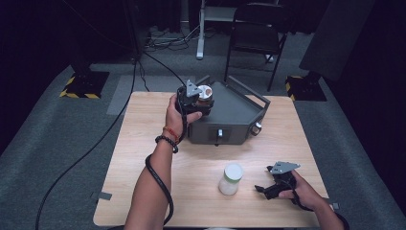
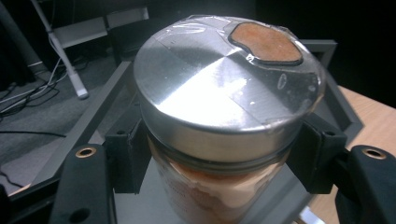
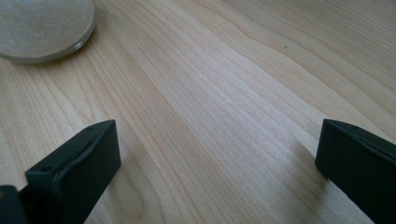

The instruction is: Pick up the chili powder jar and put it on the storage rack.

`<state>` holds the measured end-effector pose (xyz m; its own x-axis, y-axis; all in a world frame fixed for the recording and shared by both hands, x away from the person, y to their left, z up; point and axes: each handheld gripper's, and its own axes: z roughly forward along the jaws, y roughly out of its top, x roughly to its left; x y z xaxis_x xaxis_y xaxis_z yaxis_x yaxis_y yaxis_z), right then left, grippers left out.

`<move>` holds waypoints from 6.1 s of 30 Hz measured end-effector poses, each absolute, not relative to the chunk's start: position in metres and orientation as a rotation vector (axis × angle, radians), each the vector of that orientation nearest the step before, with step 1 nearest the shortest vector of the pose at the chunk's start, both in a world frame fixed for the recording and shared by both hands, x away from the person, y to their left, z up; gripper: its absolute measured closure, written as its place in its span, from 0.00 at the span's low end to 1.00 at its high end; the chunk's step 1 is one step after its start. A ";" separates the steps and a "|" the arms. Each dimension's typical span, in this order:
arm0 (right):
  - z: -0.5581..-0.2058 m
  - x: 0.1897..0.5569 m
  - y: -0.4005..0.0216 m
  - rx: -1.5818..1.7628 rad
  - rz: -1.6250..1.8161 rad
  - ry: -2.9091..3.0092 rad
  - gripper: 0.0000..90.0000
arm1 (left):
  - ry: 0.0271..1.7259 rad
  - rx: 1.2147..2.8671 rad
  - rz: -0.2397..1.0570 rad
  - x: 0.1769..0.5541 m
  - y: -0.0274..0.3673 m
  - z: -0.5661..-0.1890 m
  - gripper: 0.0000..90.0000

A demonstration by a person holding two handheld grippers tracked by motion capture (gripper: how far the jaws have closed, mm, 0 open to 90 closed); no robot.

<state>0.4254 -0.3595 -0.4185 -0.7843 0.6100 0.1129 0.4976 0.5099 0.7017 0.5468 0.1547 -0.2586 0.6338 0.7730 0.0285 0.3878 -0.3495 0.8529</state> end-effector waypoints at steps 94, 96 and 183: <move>-0.418 0.425 -0.359 0.957 1.134 2.597 0.00 | 1.009 1.988 0.577 0.564 0.139 -0.283 0.02; -0.418 0.425 -0.359 0.957 1.133 2.597 0.00 | 1.002 1.994 0.591 0.560 0.138 -0.282 0.01; -0.418 0.426 -0.360 0.960 1.133 2.600 0.00 | 0.676 2.193 0.571 0.465 0.166 -0.307 0.01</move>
<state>0.4256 -0.3595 -0.4183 -0.7847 0.6094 0.1135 0.4981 0.5108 0.7007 0.4652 0.1662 -0.3066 0.7602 0.6235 0.1828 0.2851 -0.5729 0.7684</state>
